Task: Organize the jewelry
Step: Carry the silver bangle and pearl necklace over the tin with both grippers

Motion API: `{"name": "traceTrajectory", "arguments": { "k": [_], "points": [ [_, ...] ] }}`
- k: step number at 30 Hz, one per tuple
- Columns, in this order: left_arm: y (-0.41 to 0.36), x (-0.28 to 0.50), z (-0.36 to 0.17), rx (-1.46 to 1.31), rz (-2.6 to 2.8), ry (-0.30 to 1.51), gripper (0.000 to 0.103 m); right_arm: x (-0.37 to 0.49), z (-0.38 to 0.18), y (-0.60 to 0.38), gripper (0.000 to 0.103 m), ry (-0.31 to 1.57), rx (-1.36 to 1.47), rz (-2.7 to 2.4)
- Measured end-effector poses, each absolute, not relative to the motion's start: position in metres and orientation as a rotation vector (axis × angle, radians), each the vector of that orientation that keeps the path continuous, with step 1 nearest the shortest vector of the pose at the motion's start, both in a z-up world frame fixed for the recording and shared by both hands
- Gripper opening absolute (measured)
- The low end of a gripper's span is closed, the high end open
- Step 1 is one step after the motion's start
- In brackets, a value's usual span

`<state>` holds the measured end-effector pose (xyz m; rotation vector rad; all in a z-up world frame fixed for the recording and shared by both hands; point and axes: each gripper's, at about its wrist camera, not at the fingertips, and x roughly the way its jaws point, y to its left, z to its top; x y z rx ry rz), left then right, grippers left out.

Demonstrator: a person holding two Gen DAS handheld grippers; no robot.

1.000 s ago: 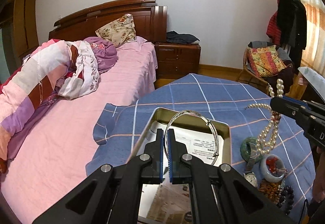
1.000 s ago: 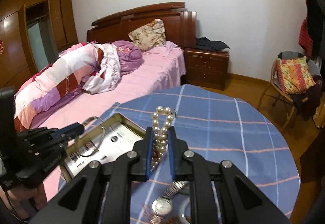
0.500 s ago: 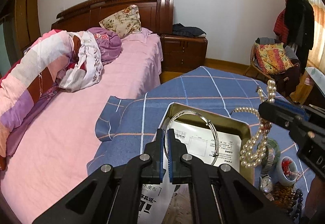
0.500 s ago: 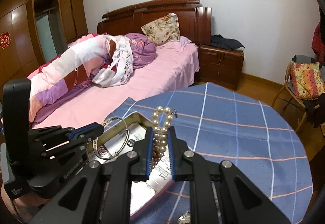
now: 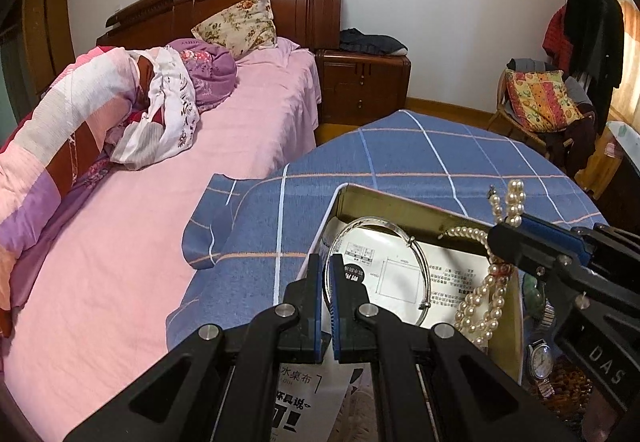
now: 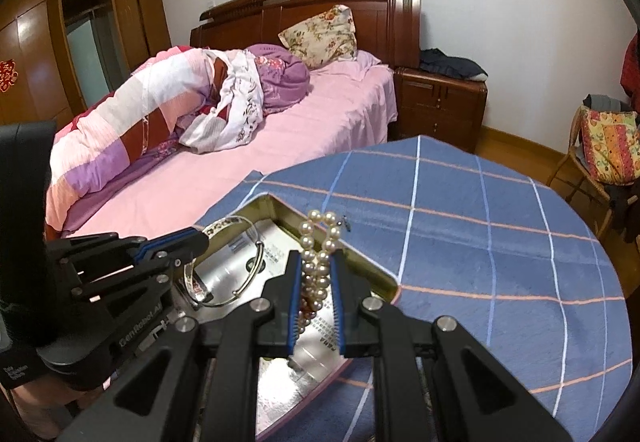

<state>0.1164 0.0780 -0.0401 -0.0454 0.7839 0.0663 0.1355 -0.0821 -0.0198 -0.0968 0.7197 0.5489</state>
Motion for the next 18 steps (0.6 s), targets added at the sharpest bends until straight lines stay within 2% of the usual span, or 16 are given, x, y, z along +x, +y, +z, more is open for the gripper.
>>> {"name": "traceTrajectory", "arguments": {
  "k": [18],
  "points": [
    [0.075, 0.120, -0.054, -0.034, 0.067, 0.829, 0.002, 0.139, -0.037, -0.079, 0.016, 0.770, -0.111, 0.538]
  ]
}}
